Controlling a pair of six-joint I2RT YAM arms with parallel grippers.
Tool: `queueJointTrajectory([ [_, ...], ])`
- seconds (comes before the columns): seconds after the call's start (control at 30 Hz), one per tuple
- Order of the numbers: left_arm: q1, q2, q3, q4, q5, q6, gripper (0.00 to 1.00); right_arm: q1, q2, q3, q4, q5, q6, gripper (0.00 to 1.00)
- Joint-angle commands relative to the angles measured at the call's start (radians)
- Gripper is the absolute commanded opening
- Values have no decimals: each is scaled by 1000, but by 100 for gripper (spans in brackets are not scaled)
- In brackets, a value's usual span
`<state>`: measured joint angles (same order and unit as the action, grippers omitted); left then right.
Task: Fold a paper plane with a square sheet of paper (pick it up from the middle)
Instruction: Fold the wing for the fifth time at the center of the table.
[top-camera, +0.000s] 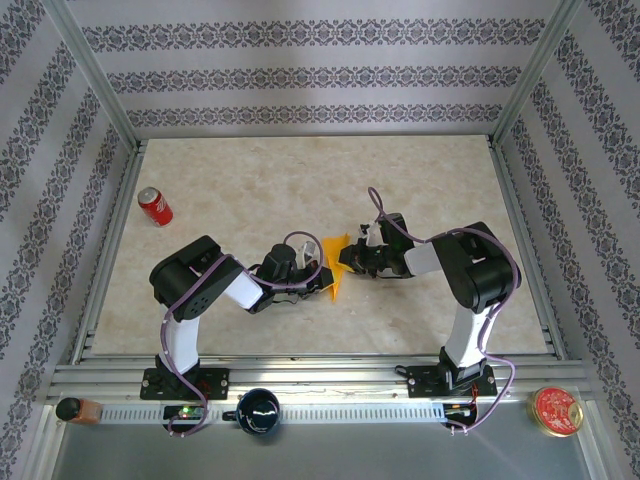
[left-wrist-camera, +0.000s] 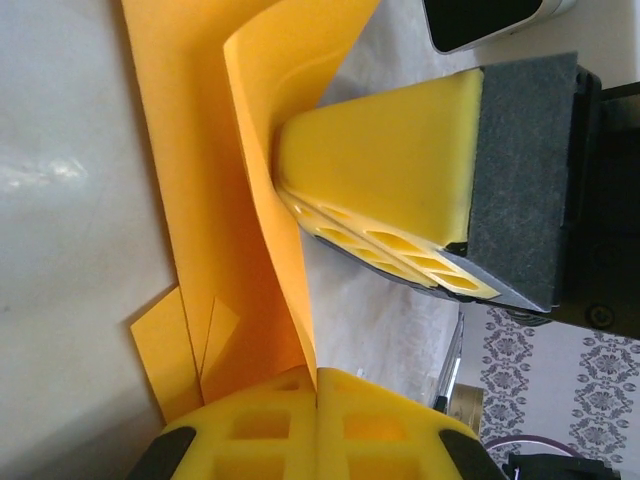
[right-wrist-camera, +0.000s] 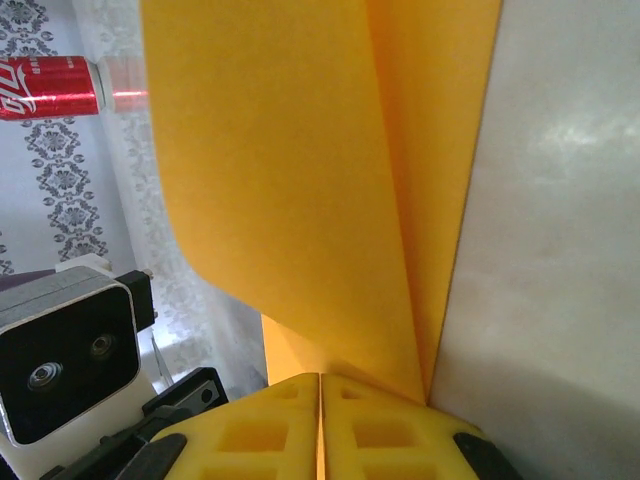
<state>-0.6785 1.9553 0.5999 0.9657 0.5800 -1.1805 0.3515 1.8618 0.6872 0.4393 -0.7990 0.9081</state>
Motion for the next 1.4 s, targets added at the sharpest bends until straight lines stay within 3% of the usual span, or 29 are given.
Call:
queueJointTrajectory([
  [0.0, 22, 56, -34, -108, -28, 12, 0, 12, 32, 9, -8, 29, -35, 12],
  [0.13, 22, 53, -41, -109, -23, 10, 13, 12, 36, 8, -19, 34, -32, 12],
  [0.5, 17, -27, 3, -371, -27, 109, 21, 15, 29, 8, -19, 35, -14, 12],
  [0.77, 13, -50, 93, -643, -68, 214, 19, 20, 23, 12, -19, 30, -8, 12],
  [1.2, 11, -43, 66, -624, -77, 194, 6, 21, 4, 12, -17, 22, -3, 13],
  [1.37, 11, -38, 36, -575, -72, 176, 0, 8, -75, 15, -32, 7, -9, 16],
])
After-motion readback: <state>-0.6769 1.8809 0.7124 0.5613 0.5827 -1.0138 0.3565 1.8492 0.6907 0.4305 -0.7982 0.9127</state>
